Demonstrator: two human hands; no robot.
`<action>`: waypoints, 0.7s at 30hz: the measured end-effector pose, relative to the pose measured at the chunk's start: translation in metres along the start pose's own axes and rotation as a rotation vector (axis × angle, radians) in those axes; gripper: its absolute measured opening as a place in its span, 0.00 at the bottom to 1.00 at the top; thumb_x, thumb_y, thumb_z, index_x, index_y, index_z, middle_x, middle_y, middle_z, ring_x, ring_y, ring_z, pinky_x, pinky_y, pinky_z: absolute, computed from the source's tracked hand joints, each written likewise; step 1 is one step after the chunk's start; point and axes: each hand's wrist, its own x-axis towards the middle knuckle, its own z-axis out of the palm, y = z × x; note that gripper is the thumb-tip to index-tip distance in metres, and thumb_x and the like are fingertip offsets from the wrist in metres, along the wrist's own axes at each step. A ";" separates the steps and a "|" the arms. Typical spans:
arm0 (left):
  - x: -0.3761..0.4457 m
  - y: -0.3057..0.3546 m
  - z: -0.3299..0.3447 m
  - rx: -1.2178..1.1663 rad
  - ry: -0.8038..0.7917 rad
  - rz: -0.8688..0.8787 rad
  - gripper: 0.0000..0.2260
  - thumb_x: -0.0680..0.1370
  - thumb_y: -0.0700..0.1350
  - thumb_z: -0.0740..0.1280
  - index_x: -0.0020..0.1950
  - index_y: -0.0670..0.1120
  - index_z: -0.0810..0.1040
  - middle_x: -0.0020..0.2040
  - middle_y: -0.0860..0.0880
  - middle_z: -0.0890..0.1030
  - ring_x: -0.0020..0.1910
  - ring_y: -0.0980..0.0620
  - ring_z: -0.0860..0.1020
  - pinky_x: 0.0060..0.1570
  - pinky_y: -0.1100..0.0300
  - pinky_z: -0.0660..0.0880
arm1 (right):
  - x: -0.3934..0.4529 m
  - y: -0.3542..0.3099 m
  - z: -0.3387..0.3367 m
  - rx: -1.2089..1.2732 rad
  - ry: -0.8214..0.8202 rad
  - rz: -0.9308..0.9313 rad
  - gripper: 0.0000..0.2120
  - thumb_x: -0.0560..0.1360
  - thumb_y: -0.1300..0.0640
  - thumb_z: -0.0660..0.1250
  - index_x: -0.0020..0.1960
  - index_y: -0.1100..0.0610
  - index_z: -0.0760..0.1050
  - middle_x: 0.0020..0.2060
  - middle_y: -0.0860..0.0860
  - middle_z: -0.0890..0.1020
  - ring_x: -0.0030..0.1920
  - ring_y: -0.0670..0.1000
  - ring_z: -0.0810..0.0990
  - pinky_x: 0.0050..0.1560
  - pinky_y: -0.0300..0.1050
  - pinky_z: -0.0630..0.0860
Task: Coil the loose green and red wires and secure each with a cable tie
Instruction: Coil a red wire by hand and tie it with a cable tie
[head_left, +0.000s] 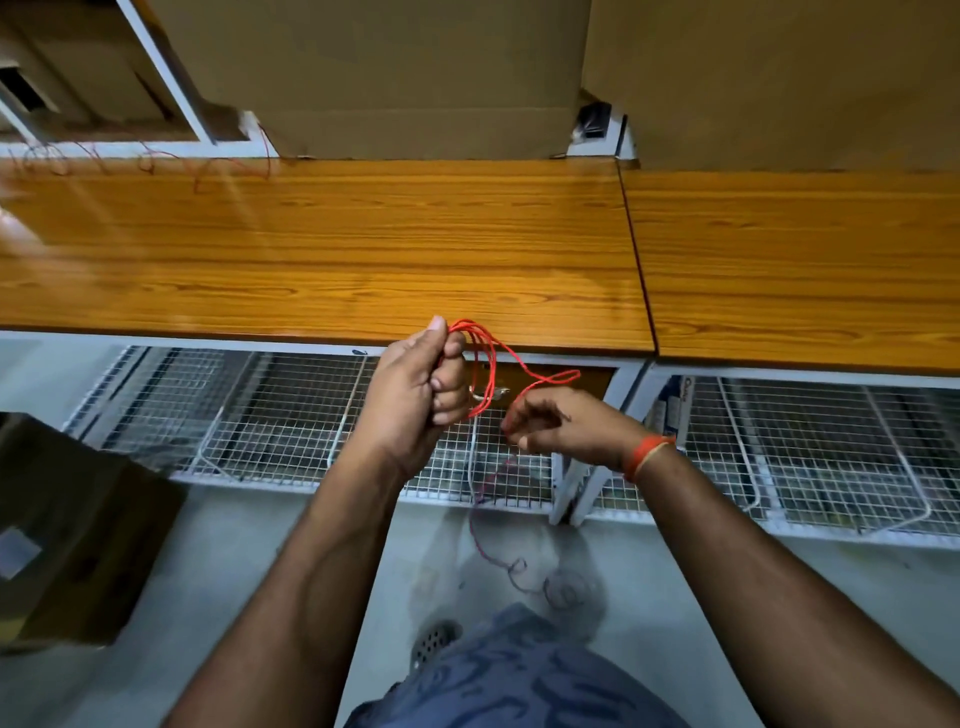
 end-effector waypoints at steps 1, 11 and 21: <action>0.002 0.003 -0.001 -0.011 -0.019 -0.004 0.14 0.85 0.51 0.56 0.42 0.47 0.68 0.24 0.56 0.61 0.21 0.61 0.56 0.21 0.66 0.49 | 0.000 -0.006 0.000 0.157 0.009 -0.002 0.14 0.74 0.63 0.74 0.59 0.59 0.78 0.55 0.59 0.85 0.58 0.56 0.84 0.64 0.55 0.79; 0.014 0.030 -0.019 -0.073 -0.154 -0.036 0.13 0.84 0.52 0.57 0.44 0.46 0.70 0.25 0.56 0.61 0.20 0.62 0.57 0.21 0.66 0.49 | -0.027 -0.103 0.009 -0.429 0.438 0.086 0.08 0.73 0.64 0.66 0.37 0.55 0.79 0.35 0.50 0.84 0.38 0.51 0.84 0.38 0.51 0.84; 0.021 0.040 -0.039 -0.386 -0.317 -0.186 0.19 0.84 0.52 0.57 0.51 0.40 0.82 0.27 0.55 0.55 0.23 0.59 0.52 0.21 0.66 0.53 | 0.003 -0.091 0.030 0.219 0.321 -0.271 0.08 0.84 0.56 0.65 0.59 0.60 0.76 0.42 0.53 0.83 0.41 0.50 0.82 0.42 0.41 0.79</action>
